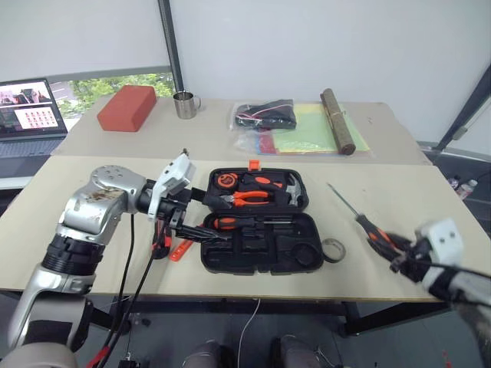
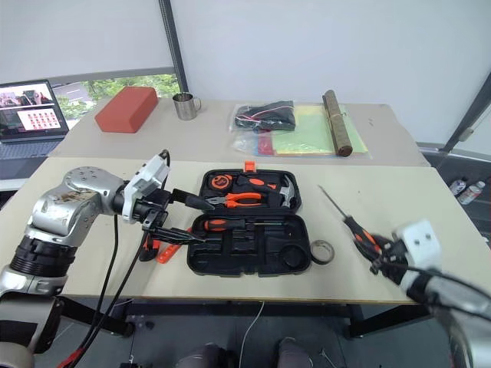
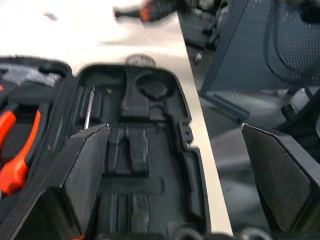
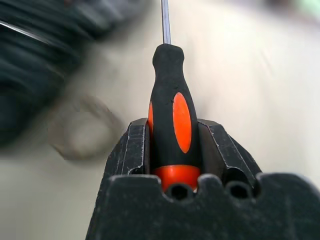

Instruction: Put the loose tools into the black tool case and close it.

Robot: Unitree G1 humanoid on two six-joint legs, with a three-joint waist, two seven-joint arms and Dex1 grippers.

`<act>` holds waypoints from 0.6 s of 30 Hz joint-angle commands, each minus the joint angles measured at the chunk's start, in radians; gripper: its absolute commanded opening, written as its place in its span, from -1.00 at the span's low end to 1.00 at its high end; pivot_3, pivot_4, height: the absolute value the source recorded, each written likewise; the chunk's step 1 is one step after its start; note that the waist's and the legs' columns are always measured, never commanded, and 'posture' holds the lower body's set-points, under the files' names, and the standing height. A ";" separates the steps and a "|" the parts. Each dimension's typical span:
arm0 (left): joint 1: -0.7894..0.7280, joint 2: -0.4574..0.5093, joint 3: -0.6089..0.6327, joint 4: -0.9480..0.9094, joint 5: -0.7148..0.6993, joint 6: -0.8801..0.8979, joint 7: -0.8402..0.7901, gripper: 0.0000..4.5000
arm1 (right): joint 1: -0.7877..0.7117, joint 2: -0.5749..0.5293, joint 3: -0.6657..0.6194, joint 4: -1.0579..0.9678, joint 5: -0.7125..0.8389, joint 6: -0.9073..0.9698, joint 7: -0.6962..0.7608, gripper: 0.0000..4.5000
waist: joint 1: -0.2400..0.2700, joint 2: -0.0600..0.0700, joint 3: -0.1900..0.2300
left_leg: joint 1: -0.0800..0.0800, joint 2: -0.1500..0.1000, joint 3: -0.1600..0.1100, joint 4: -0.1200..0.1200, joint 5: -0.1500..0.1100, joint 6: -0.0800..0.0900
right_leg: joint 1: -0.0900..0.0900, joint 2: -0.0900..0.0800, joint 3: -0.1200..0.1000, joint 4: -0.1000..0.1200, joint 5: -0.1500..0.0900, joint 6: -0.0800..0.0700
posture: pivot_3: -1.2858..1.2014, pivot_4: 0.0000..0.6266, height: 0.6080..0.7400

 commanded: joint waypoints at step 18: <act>0.139 0.110 0.118 -0.210 -0.067 0.045 0.103 1.00 | -0.679 0.074 0.632 0.611 -0.364 -0.454 0.502 -0.56 | 0.015 0.000 0.003 | -0.005 -0.002 -0.001 0.000 0.002 0.002 | -0.001 0.001 -0.003 0.001 -0.003 0.000 | 0.03 -0.52 0.94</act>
